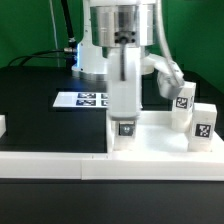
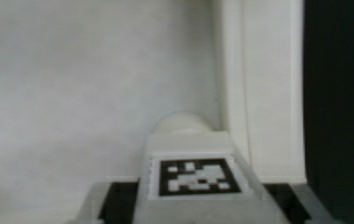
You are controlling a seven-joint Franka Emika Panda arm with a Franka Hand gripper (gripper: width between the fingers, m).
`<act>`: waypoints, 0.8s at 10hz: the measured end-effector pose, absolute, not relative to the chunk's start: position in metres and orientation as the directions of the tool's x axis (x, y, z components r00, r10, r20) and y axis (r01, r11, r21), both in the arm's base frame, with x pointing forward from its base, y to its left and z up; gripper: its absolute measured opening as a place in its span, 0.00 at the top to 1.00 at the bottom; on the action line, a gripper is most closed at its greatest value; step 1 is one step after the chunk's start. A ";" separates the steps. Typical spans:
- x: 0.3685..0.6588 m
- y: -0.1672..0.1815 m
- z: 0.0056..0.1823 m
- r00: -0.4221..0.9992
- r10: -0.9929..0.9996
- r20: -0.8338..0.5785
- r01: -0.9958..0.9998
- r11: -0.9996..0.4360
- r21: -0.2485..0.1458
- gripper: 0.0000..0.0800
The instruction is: Assemble square table
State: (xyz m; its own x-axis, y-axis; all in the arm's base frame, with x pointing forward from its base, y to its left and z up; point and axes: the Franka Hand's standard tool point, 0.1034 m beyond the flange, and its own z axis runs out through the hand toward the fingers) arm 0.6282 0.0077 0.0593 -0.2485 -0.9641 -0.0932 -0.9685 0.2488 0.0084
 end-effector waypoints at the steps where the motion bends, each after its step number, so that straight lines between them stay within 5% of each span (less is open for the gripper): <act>1: 0.630 0.007 0.060 -0.390 -0.913 -0.120 -0.921 0.387 0.048 0.64; 8: 0.624 0.002 0.059 -0.576 -0.813 -0.089 -0.818 0.570 0.079 0.64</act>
Offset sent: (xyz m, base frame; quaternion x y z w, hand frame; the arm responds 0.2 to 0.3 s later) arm 0.0114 -0.0059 -0.0026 0.0151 -0.0214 0.2332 0.9721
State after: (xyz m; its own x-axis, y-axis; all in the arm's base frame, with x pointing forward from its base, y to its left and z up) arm 0.6240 0.0024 0.0589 -0.5757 -0.8128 -0.0893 -0.8176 0.5704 0.0788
